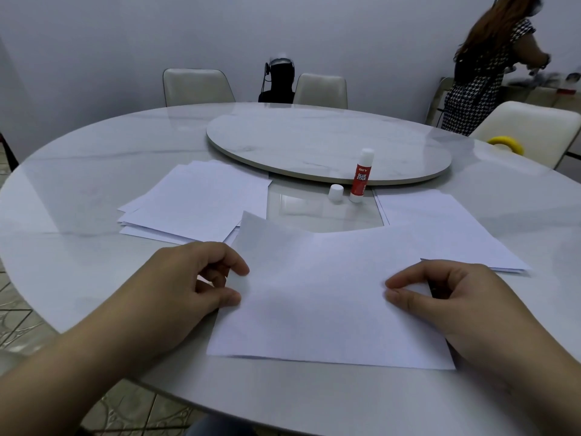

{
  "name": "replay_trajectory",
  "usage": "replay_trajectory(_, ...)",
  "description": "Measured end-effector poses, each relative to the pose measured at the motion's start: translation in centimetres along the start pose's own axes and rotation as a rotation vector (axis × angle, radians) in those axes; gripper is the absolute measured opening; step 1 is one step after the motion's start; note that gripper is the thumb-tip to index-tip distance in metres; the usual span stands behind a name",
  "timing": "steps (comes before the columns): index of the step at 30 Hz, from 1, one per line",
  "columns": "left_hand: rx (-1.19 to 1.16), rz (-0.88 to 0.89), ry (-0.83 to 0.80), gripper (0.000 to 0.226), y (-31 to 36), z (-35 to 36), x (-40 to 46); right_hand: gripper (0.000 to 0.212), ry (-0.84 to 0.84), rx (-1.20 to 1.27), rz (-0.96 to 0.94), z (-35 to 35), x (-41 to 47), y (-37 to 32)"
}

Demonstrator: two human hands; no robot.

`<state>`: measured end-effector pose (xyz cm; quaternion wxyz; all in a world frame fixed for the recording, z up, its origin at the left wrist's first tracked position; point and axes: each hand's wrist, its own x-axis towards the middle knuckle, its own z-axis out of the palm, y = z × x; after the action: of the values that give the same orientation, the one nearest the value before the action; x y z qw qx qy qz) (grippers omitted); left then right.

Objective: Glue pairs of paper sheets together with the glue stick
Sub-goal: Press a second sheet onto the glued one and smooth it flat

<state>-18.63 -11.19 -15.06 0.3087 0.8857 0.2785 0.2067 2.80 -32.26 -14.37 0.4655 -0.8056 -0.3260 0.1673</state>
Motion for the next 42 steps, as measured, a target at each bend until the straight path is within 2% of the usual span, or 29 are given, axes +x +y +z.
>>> replay_trajectory(10,0.093,0.092,0.009,0.027,0.1,0.3,-0.5,0.013,0.017,-0.025,0.01,0.2,-0.4,-0.3)
replay_trajectory(15,0.233,0.111,0.053,0.019,0.2,0.5,-0.7,0.013,0.037,-0.041,0.015,0.3,-0.5,-0.5)
replay_trajectory(24,0.299,0.105,0.023,0.013,0.3,0.5,-0.6,0.016,0.105,-0.092,0.017,0.1,-0.5,-0.5)
replay_trajectory(27,0.328,0.094,0.019,0.014,0.5,0.4,-0.3,0.021,0.235,-0.358,-0.052,-0.5,-0.5,-0.9)
replay_trajectory(29,0.316,0.12,0.117,0.02,1.4,0.8,0.1,0.03,0.327,-0.435,-0.181,-0.4,-0.6,-1.9)
replay_trajectory(30,0.306,0.145,0.171,0.027,2.1,1.1,0.4,0.036,0.32,-0.426,-0.244,0.0,-0.5,-2.5)
replay_trajectory(32,0.31,0.201,0.179,0.042,3.9,2.6,1.3,0.049,0.159,-0.472,-0.314,1.7,-0.1,-3.1)
replay_trajectory(34,0.324,0.176,0.06,0.053,5.0,4.9,2.3,0.055,-0.06,-0.598,-0.292,4.0,0.6,-2.7)
replay_trajectory(36,0.428,0.116,-0.095,0.059,5.1,6.7,3.1,0.059,-0.184,-0.684,-0.245,5.5,1.0,-2.1)
replay_trajectory(38,0.511,0.094,-0.191,0.06,4.5,7.3,3.4,0.061,-0.238,-0.75,-0.226,5.9,1.3,-1.5)
replay_trajectory(42,0.561,0.104,-0.201,0.061,3.7,7.2,3.0,0.063,-0.248,-0.809,-0.231,5.7,1.4,-1.0)
